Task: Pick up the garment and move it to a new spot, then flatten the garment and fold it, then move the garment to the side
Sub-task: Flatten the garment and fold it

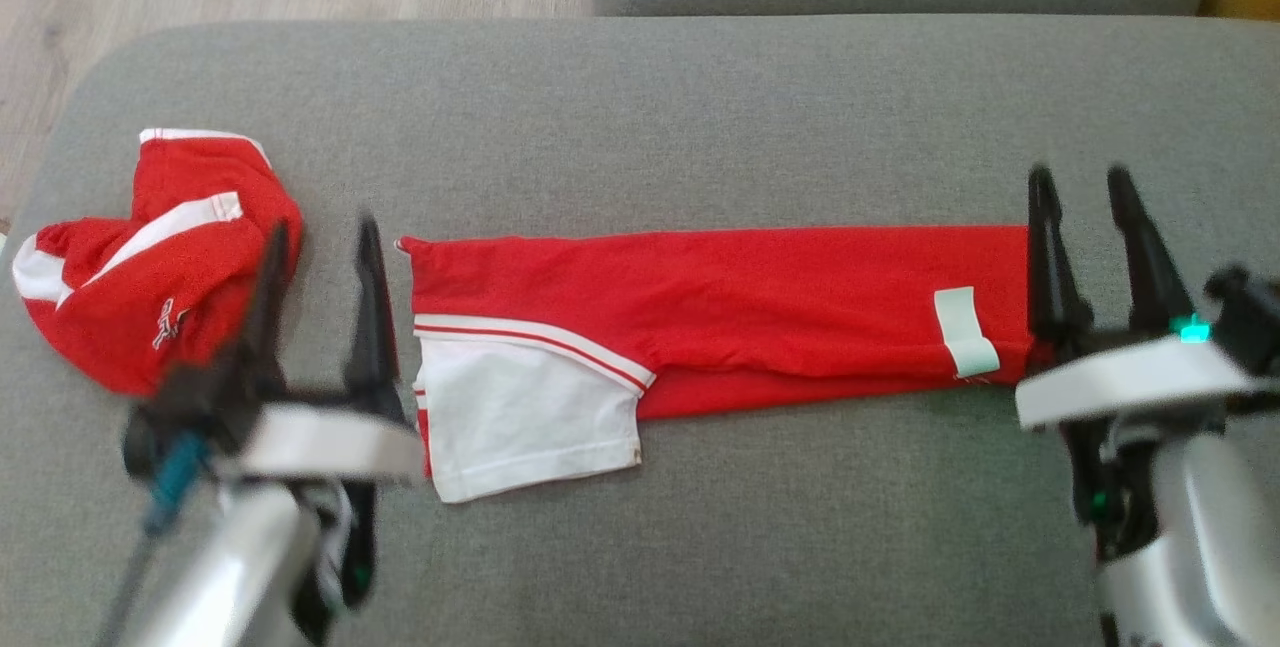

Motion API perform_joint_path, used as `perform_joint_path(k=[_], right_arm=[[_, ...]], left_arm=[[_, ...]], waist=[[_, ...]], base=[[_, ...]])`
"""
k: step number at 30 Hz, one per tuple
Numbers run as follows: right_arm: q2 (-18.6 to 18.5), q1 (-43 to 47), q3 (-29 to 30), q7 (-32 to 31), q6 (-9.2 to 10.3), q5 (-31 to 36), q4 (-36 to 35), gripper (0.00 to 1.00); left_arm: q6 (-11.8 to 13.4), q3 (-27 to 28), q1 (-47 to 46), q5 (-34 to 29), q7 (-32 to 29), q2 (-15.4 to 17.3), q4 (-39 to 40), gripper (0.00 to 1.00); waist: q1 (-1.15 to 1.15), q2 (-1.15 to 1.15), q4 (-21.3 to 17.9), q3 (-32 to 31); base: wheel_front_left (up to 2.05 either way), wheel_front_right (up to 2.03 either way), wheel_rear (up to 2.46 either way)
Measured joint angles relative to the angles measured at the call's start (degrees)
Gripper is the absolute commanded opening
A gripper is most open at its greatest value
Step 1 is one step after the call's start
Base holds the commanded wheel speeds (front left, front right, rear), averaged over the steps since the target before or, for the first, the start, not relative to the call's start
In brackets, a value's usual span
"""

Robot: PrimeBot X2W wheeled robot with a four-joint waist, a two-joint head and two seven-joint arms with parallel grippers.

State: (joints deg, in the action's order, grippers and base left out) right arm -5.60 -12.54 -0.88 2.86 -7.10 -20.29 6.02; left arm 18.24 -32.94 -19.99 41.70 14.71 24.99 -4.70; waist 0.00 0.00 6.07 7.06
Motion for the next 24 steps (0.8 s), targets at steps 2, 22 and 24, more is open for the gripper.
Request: perform_joint_path(k=[2,22,24], right_arm=[[0.73,1.75,0.7,2.68,0.0,2.22,1.81,1.0],[2.87,3.6,6.16,8.31,0.0,9.6,13.77,1.0],[2.89,2.34,8.53,7.23,0.0,9.8,16.38,1.0]], left_arm=[[-1.24,2.24,4.41,-3.92,0.0,-3.01,-0.97,1.0],[-16.86,20.16,14.7,-23.53,0.0,-18.98,-6.42,1.0],[-17.88,20.26,14.36,-24.24,0.0,-19.71,-7.02,1.0]], waist=[[0.0,0.0,0.0,-0.21],[0.0,0.0,0.72,0.62],[0.01,0.0,0.91,1.35]], base=[[0.0,0.0,0.0],[0.0,0.0,0.0],[0.0,0.0,0.0]])
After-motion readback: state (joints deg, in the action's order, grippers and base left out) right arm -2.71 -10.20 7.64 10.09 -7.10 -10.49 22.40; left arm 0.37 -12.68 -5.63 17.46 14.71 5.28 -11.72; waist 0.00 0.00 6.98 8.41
